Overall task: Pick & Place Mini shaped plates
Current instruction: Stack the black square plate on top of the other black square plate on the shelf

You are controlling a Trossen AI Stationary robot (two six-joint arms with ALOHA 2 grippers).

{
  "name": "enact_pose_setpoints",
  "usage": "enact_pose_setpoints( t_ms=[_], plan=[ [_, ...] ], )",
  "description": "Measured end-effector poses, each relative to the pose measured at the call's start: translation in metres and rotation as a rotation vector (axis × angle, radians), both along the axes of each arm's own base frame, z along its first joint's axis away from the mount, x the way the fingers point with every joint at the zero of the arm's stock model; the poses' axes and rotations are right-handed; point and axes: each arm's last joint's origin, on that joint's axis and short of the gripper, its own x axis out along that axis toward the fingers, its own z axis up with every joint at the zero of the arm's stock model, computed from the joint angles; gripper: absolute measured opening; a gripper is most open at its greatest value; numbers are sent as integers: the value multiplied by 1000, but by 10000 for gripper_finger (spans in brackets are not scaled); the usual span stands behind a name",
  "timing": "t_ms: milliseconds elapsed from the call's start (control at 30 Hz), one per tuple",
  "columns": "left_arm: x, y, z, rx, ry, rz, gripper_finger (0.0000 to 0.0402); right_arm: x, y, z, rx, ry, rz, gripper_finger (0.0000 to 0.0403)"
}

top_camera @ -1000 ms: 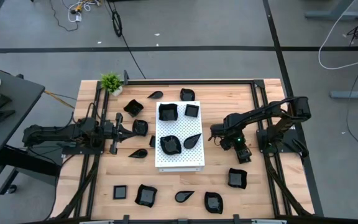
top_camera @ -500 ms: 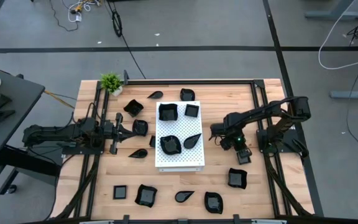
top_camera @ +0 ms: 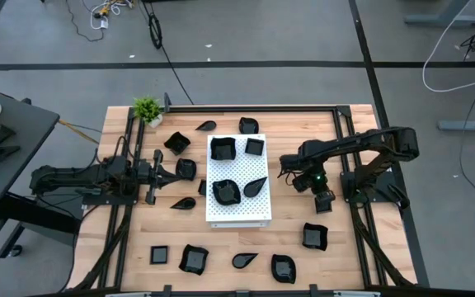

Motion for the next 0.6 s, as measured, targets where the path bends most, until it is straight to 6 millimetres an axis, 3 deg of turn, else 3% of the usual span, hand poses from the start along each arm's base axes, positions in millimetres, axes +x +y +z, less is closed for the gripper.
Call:
enact_pose_setpoints(
  t_ms=[233, 600],
  plan=[
    [0, 0, 0, 0, 1, 0, 21, -11, -9, 29, -7, -3, -69, 0],
    [0, 0, 0, 0, 0, 0, 21, -7, -29, 103, -89, -204, -355, 0]
  ],
)
